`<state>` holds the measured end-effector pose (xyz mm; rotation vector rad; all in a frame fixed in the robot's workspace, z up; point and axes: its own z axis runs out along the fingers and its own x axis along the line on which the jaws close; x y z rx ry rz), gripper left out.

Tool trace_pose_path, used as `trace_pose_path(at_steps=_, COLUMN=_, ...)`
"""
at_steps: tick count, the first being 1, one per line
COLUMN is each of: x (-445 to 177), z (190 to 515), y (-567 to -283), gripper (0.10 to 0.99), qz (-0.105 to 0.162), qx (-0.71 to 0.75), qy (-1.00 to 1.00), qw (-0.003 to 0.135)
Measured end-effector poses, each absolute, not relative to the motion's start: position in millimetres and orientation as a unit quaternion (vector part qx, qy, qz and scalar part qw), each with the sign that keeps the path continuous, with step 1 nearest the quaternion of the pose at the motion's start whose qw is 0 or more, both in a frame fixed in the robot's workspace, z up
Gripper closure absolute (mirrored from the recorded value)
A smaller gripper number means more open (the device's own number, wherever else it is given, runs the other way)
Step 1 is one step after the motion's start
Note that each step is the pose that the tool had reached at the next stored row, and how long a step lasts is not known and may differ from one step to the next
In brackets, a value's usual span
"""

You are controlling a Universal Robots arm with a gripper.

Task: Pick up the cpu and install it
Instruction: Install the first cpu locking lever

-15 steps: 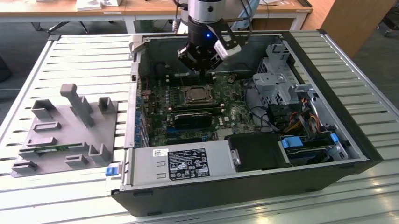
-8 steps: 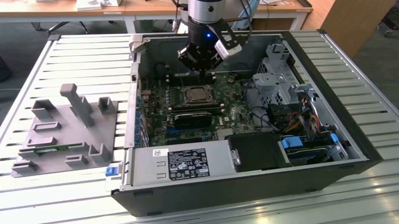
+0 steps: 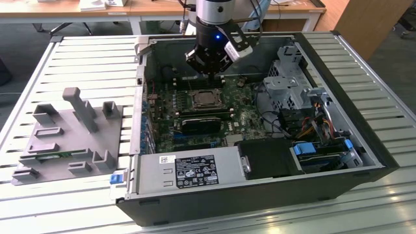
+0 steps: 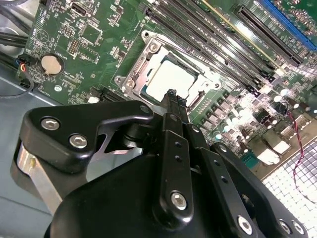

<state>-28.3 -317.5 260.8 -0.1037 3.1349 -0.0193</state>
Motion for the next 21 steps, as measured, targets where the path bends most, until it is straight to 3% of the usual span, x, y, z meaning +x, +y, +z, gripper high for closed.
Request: trace_pose_path(at_steps=21, x=-28.3, z=260.8, y=-317.4, gripper=0.98, qz=-0.006, qx=-0.066, qy=0.998, qw=0.003)
